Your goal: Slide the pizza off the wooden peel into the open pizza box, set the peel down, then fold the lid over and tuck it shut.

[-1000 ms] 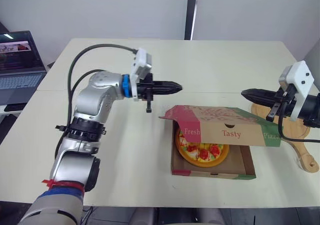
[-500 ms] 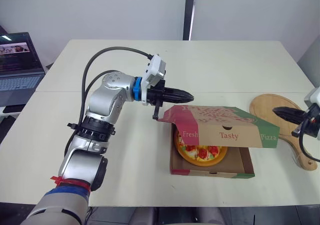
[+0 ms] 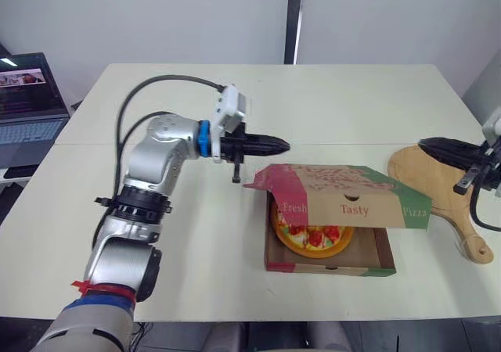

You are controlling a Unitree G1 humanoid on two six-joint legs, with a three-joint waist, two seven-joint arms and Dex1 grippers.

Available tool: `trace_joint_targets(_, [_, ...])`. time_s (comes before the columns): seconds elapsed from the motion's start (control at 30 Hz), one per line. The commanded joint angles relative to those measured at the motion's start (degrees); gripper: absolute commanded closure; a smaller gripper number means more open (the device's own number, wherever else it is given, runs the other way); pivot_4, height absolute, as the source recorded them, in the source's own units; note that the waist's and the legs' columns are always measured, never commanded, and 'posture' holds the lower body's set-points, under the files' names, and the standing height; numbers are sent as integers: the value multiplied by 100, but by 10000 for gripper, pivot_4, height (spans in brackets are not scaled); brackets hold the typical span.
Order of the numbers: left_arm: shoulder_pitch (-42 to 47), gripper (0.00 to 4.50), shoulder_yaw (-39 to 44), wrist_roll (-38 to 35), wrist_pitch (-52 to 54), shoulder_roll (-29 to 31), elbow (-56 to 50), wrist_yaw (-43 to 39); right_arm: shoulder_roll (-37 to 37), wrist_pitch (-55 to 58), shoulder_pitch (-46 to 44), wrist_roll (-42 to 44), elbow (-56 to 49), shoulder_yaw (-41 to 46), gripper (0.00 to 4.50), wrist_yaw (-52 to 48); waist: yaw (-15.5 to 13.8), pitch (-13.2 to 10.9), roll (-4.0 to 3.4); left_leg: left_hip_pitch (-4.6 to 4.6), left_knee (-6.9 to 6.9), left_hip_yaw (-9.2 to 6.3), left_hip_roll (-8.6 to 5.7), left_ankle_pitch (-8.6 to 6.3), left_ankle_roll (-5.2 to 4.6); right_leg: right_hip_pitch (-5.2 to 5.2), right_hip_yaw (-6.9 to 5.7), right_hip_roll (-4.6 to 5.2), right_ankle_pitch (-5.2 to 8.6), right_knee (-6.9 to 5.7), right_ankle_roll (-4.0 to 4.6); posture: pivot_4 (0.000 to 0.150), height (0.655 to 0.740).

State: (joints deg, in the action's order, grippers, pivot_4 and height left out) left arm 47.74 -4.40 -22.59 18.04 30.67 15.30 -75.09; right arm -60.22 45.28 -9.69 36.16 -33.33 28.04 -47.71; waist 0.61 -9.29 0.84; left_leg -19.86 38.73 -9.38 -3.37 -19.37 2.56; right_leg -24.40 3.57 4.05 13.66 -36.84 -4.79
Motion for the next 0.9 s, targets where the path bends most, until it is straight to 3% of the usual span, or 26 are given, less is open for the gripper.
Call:
trace_joint_targets(0.03, [-329,44761,377,90,-221,285,-248,329,16,80,-213,217,-222,-86,45000,158,-19,0,1,-1,1,1,-3,0,0,0,1,3,0,0,0,1500,7341])
trace_joint_targets(0.23, [-1040,44761,725,131,-748,655,-664,494,39,-60,-315,162,-112,-360,45000,168,-102,-4,7,-6,8,-5,-6,0,0,1,-3,7,0,1,0,1500,7341])
trace_joint_targets(0.37, [-1682,36637,484,361,-1313,635,-1169,454,41,-142,-393,141,-29,-499,45000,155,-96,-3,6,-4,6,1,-5,0,0,1,0,8,0,1,0,1500,7341])
trace_joint_targets(0.5, [-2094,24169,208,558,-1540,482,-1678,640,40,-160,-466,160,-3,-579,45000,134,-104,-4,7,-5,7,0,-4,0,0,1,-1,8,-1,0,1,1500,7341])
trace_joint_targets(0.87, [-2483,24169,-161,1025,-1659,98,-2115,1533,65,-143,-548,206,-8,-697,45000,152,-73,-3,6,-4,6,3,-4,-2,-3,1,0,7,-1,-1,1,1500,7341])
trace_joint_targets(0.9, [-2501,25914,-184,1055,-1648,61,-2152,1619,67,-139,-557,214,-9,-706,45000,154,-74,-3,6,-3,6,3,-4,-2,-3,1,0,7,-1,-1,1,1500,7341])
